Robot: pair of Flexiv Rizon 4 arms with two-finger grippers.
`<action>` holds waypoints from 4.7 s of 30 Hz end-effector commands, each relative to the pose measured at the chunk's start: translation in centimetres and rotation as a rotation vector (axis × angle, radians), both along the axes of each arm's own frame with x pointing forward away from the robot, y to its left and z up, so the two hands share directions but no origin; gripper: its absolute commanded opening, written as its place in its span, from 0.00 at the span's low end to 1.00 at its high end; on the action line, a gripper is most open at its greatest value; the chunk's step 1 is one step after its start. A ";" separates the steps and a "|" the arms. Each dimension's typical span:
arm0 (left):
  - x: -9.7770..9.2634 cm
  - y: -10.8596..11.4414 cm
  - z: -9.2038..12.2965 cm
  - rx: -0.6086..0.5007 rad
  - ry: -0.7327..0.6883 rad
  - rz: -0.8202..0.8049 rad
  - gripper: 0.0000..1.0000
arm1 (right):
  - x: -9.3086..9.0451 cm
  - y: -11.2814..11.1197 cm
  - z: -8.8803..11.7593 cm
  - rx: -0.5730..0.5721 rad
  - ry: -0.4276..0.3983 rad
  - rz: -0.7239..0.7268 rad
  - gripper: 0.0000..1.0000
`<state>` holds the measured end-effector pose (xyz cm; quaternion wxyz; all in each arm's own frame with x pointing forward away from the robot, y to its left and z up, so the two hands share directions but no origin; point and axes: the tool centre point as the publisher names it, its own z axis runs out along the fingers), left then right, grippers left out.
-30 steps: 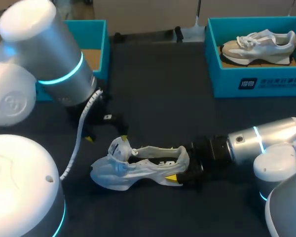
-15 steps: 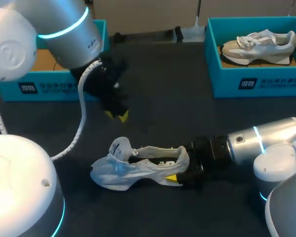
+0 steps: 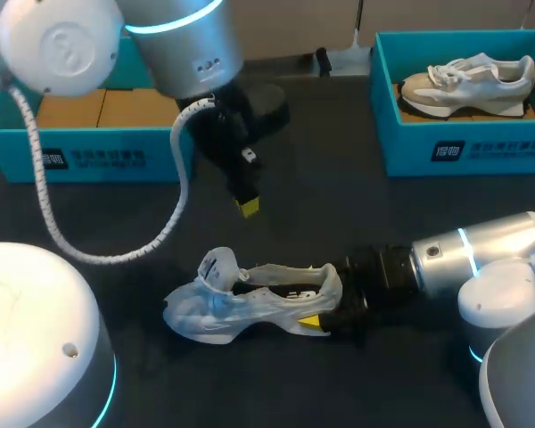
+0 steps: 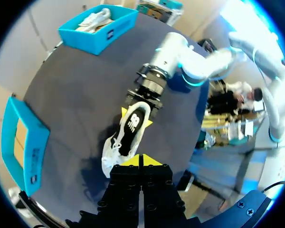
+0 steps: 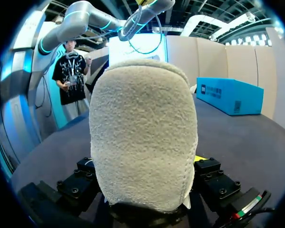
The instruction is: Take the shoe out of the shoebox, open the shoe tongue, remove and reinsert the insole, then place the shoe into the shoebox
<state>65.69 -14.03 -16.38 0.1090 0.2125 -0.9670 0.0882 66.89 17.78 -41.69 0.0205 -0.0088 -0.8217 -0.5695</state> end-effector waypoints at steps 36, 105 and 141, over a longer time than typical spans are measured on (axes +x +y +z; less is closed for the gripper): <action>-1.1 -2.0 -8.5 -0.094 0.080 -0.617 0.00 | -0.1 0.2 0.1 -0.007 0.001 0.000 0.00; -1.4 -2.2 -22.7 0.098 0.073 -0.587 0.00 | -0.1 0.2 0.1 -0.007 0.001 0.000 0.00; 0.1 -0.2 -26.1 0.176 -0.133 -0.470 0.39 | -0.1 0.2 0.1 -0.007 0.001 0.000 0.00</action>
